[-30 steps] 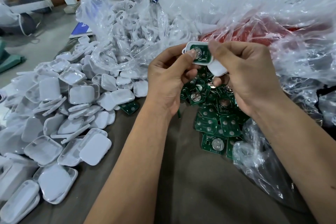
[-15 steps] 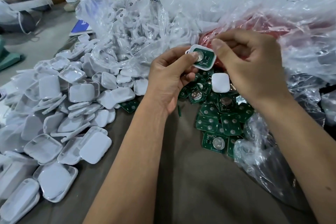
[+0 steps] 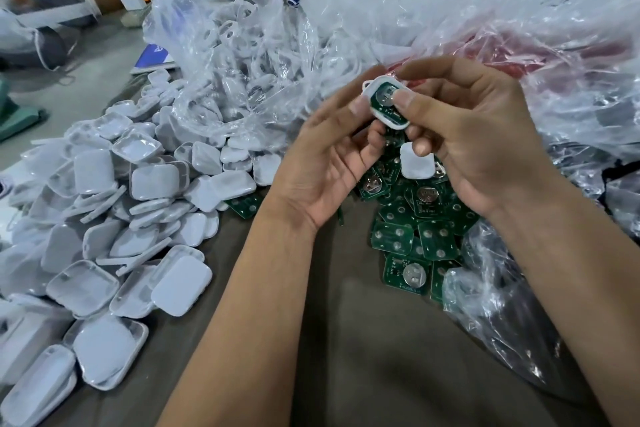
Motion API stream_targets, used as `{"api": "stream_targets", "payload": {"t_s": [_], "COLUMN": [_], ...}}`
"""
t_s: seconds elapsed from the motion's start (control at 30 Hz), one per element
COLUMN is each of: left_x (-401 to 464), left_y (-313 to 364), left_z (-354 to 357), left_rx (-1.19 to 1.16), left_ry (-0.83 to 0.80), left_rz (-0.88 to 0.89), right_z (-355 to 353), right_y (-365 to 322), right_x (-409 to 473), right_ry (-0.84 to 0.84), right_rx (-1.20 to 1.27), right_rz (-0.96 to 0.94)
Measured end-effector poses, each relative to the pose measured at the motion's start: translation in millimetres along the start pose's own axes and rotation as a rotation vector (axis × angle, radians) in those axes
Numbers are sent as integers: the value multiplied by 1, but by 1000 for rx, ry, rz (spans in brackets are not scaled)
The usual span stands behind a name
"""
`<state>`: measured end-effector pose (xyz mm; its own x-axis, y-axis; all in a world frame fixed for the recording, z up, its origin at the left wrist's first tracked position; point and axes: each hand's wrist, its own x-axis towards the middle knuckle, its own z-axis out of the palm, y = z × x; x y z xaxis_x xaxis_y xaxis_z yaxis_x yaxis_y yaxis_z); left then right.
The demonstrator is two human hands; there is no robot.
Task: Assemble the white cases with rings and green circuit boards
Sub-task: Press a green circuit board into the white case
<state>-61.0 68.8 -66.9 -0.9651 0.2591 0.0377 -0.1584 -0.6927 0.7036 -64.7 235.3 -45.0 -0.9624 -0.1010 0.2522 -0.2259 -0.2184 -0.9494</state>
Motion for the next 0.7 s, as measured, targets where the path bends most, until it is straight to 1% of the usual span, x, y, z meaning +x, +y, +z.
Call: {"api": "stream_targets", "payload": {"t_s": [0.03,0.1,0.23,0.33,0.5,0.7], "left_x": [-1,-1,-2,-4,-4,-4], "left_y": [0,-1,-1,-1,-1,-1], "left_z": [1,1,-2,-2,0,1], "left_rx": [-16,-50,-95,-56,-115,-182], "left_ry": [-29,-38,-63,-114,-134,-169], "left_rz": [-11,-30,-35,-33,-98,-153], "right_z": [1,1,5,8,7,7], "right_y": [-2,-4,-5,-7,-9,-15], "right_x": [-1,-2,-4,-5,-8,-9], "right_ry": [-23,-69,-114,-103,-59,-26], "right_rx": [44,77,20,-101,-296,-364], "right_rz": [18,19,-54,-147,-258,-312]}}
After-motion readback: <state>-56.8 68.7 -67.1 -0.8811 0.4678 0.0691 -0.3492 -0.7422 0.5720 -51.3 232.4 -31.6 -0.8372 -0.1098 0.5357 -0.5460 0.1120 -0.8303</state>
